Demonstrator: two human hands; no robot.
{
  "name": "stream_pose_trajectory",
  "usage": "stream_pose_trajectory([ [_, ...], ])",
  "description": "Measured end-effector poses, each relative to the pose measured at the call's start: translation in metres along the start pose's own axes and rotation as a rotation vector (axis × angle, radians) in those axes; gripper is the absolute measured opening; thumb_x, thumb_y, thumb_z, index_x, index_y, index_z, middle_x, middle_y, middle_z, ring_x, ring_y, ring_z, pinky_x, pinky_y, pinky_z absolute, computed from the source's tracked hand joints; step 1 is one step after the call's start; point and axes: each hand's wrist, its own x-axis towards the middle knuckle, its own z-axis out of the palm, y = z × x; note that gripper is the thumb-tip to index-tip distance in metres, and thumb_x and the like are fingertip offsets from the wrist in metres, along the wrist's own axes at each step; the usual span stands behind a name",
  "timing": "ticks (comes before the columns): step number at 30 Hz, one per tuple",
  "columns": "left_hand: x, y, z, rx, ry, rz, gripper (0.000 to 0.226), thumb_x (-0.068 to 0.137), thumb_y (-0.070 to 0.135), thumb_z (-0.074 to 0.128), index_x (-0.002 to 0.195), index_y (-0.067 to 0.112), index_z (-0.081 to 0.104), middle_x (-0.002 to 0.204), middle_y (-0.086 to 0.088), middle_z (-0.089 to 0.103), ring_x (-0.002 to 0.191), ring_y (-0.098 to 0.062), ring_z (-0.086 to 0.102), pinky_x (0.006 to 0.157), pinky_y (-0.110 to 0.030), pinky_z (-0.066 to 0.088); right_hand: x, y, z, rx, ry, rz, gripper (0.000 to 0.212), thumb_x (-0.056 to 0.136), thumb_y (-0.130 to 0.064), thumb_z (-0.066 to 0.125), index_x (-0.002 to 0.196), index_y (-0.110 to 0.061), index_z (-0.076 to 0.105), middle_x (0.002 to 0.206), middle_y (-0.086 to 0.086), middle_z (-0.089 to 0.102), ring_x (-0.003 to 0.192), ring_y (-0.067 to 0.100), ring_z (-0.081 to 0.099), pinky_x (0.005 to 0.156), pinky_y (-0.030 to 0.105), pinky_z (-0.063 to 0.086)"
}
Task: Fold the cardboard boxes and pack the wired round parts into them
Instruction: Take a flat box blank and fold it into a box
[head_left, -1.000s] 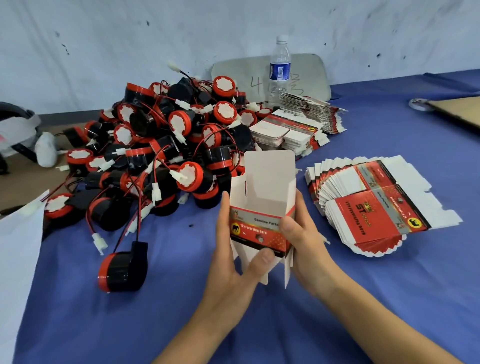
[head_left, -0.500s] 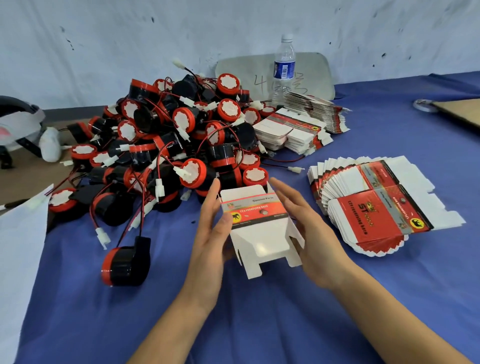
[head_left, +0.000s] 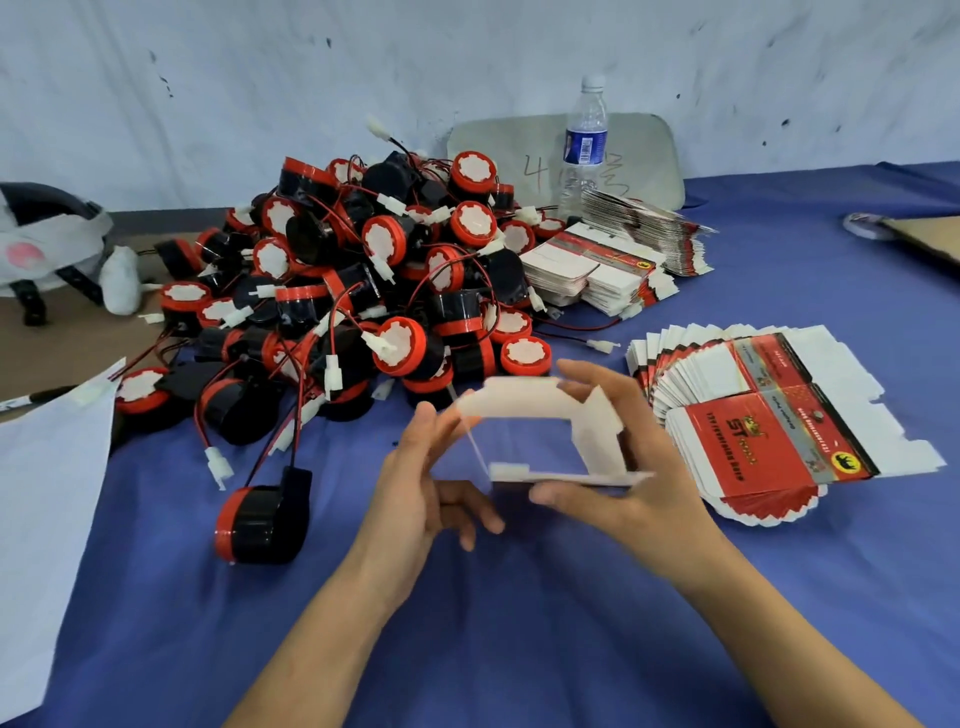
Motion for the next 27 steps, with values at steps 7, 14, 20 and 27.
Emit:
stream_pose_trajectory([
  [7,-0.015,-0.011,0.014,0.501,0.031,0.375,0.080,0.081,0.085,0.025,0.141,0.036,0.043,0.129,0.020,0.053,0.124,-0.008,0.045,0.105,-0.041,0.038,0.001,-0.007,0.006,0.133,0.140,0.064,0.075,0.073,-0.090,0.030,0.129,-0.041,0.043,0.109,-0.032,0.053,0.088,-0.004,0.055,0.069,0.021,0.051],
  [14,-0.024,-0.009,0.027,0.205,0.035,0.457,0.072,0.085,0.066,0.052,0.143,0.026,0.038,0.137,0.015,0.054,0.129,-0.008,0.049,0.101,-0.023,0.043,-0.003,-0.003,0.018,0.237,0.193,0.084,0.041,0.087,-0.051,0.038,0.119,-0.030,0.050,0.097,-0.028,0.062,0.082,-0.008,0.059,0.069,0.008,0.045],
  [20,-0.026,-0.005,0.030,0.086,0.090,0.411,0.038,0.082,0.034,0.057,0.120,0.029,0.053,0.110,0.015,0.067,0.101,-0.002,0.064,0.077,-0.013,0.049,-0.009,-0.005,0.024,0.335,0.220,0.104,0.024,0.096,-0.026,0.044,0.117,-0.023,0.053,0.101,-0.022,0.063,0.088,-0.005,0.059,0.072,0.009,0.046],
  [27,-0.027,-0.005,0.031,0.059,0.093,0.361,0.042,0.083,0.011,0.046,0.116,0.036,0.056,0.108,0.011,0.068,0.094,-0.008,0.065,0.073,-0.019,0.052,-0.011,-0.004,0.028,0.234,0.273,0.065,0.056,0.090,-0.007,0.041,0.131,-0.044,0.043,0.100,-0.017,0.062,0.080,0.000,0.058,0.069,0.012,0.046],
])
